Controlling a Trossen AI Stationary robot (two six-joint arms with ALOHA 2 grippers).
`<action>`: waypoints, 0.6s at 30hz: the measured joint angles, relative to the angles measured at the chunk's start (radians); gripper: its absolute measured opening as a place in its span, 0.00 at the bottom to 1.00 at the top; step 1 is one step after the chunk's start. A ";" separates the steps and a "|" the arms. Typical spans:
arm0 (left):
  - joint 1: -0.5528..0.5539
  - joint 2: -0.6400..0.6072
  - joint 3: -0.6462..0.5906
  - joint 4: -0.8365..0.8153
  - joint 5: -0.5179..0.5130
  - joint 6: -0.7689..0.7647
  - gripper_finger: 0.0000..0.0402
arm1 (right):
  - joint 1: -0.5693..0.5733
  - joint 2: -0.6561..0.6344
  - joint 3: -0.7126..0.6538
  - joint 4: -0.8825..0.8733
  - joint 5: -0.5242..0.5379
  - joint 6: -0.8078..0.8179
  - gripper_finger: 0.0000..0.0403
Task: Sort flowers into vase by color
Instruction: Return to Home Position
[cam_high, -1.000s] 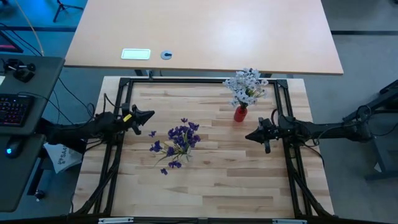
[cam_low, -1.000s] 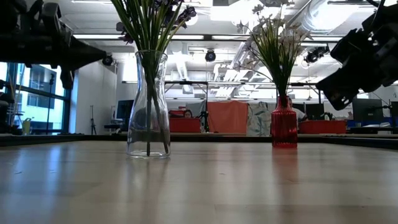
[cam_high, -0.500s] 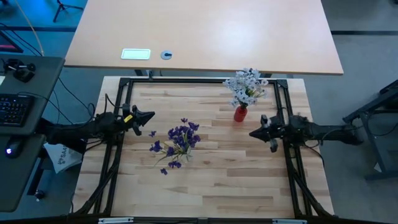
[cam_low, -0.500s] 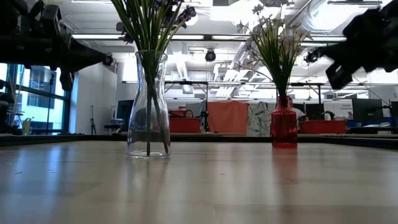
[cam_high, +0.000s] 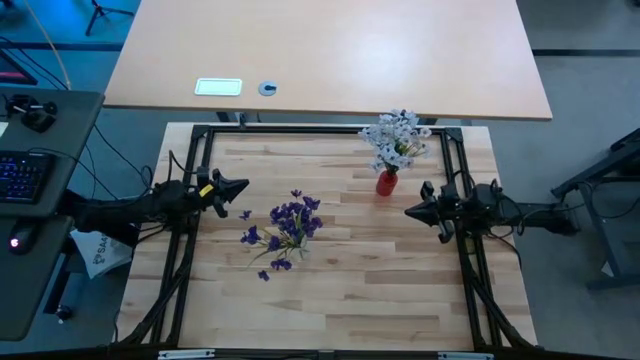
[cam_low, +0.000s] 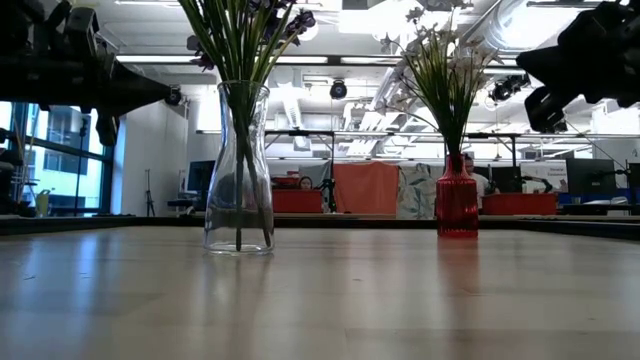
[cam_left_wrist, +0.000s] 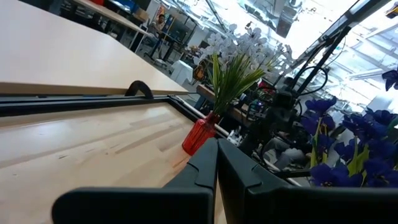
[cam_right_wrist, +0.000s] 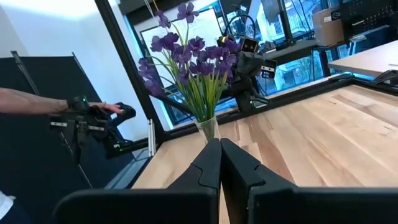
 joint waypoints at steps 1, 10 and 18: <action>0.000 0.000 0.000 0.000 0.000 0.000 0.00 | 0.000 0.000 0.000 -0.003 0.000 0.000 0.00; 0.000 0.000 0.000 0.000 0.000 0.000 0.00 | 0.000 0.000 0.000 -0.010 0.000 0.000 0.00; 0.000 0.000 0.000 0.000 0.000 0.000 0.00 | 0.004 0.000 0.000 -0.010 0.000 0.000 0.00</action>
